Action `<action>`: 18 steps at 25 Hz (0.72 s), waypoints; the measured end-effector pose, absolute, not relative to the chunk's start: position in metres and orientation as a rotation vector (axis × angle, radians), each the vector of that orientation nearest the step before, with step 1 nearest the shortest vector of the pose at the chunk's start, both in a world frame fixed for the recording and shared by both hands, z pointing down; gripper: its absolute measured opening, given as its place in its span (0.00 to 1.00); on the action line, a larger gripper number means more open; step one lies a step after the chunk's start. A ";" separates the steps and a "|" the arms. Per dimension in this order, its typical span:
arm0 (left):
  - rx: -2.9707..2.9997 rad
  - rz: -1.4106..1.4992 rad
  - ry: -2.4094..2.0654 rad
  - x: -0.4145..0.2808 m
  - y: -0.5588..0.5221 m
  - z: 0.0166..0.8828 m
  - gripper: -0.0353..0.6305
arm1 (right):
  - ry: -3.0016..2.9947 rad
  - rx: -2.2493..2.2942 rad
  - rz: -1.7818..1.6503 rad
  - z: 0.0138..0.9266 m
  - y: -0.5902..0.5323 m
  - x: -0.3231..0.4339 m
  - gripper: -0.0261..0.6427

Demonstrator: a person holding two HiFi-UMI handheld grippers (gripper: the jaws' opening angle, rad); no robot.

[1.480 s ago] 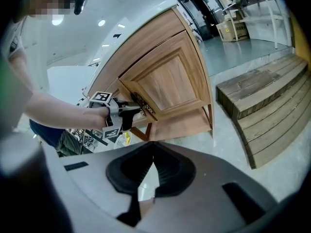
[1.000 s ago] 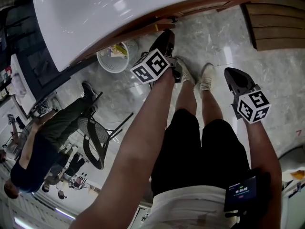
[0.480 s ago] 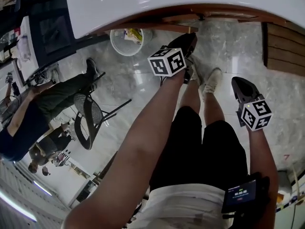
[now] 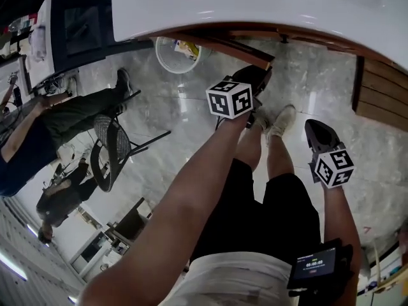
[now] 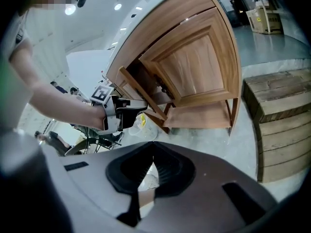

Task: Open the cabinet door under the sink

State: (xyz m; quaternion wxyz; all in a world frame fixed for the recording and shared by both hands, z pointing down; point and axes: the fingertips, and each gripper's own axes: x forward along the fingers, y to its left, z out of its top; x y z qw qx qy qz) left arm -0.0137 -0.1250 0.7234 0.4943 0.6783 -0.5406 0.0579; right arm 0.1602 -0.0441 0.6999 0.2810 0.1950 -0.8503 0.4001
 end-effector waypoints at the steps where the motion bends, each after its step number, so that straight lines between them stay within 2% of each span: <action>1: 1.649 0.144 -1.303 -0.014 -0.122 0.724 0.19 | -2.278 0.523 1.071 0.700 -0.044 0.159 0.06; 18: 1.773 0.281 -1.185 -0.026 -0.070 0.721 0.19 | -2.272 0.544 1.059 0.692 -0.005 0.128 0.06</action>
